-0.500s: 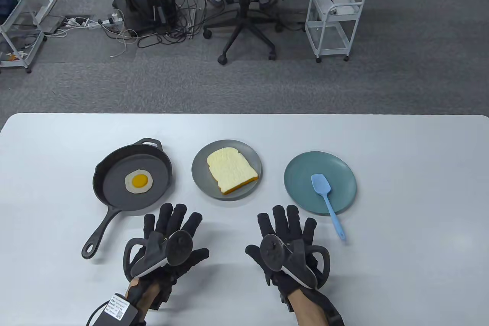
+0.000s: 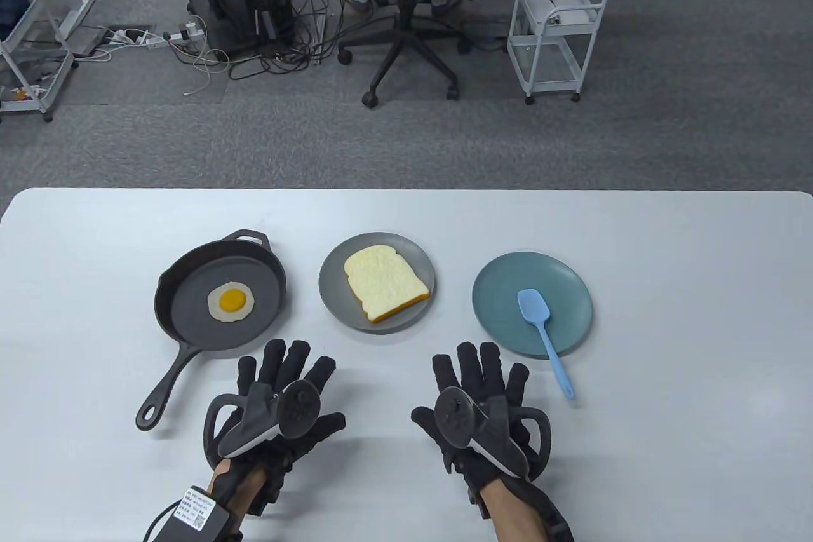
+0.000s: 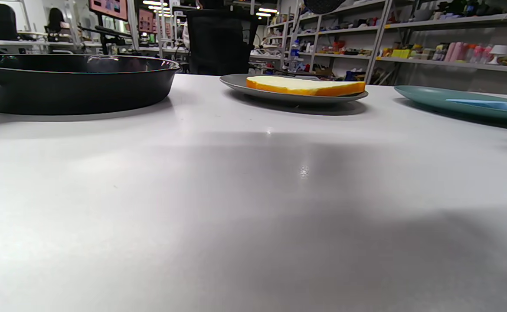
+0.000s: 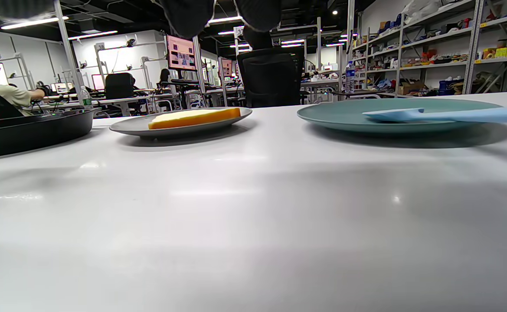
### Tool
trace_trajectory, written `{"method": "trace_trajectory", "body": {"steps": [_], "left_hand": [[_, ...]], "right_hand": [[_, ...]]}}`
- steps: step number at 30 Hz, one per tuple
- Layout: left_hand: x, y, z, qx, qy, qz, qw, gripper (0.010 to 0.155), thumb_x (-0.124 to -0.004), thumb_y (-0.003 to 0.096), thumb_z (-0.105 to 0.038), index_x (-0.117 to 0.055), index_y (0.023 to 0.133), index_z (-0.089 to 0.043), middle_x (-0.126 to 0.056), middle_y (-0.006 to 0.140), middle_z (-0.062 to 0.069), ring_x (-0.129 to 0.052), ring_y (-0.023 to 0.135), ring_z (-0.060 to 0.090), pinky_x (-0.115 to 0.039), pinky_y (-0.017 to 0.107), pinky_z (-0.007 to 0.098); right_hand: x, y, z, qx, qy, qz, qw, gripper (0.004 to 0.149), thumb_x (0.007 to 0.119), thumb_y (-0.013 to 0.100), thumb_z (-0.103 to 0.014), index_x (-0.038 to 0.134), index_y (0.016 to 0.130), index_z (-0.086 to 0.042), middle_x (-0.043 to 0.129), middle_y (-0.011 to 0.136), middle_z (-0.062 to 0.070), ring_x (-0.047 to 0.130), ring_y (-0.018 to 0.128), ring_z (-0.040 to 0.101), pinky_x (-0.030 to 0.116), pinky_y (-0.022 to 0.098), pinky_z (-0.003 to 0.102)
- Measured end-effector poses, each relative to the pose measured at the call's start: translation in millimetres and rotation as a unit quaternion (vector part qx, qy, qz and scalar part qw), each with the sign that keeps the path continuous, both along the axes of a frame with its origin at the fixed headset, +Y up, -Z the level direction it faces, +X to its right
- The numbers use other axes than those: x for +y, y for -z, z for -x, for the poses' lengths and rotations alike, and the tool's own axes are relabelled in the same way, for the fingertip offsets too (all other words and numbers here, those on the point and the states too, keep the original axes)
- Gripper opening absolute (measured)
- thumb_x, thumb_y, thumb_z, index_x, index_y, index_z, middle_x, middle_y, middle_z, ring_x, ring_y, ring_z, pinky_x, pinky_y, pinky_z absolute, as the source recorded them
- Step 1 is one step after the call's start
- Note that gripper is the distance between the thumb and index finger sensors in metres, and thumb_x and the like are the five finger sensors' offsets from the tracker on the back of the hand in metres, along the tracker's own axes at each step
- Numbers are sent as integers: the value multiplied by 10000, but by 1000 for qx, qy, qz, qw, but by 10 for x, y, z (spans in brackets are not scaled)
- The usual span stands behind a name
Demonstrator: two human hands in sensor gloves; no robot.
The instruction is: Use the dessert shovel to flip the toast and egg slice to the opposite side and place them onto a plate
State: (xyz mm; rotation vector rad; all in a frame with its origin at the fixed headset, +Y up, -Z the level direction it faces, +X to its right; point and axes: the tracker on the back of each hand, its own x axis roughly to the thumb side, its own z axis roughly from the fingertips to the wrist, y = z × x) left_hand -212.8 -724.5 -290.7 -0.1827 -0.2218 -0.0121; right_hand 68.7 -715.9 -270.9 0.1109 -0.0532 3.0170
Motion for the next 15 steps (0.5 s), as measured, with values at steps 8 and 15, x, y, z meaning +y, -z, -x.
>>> {"method": "trace_trajectory", "body": {"steps": [8,15], "left_hand": [[127,108,256,73,-5,0,997,888,-524,326,-792,-301,1113,-446,-178,1253,60,-137,1163,423,-173,789,694],[277,283,625,160,30,-4,987,945,-548,320,-777,-236,1119,-381,-153,1247,53,-130,1168,414,-166,804,682]], "right_hand": [[5,-8,4,3,2,-2,1000,857,638,392,-722,500,1121,-295,430,1279,106,316,1150,429,266,729,732],[1,1,9,5,2,3,1000,860,636,392,-721,492,1123,-291,415,1279,113,300,1150,428,266,730,730]]}}
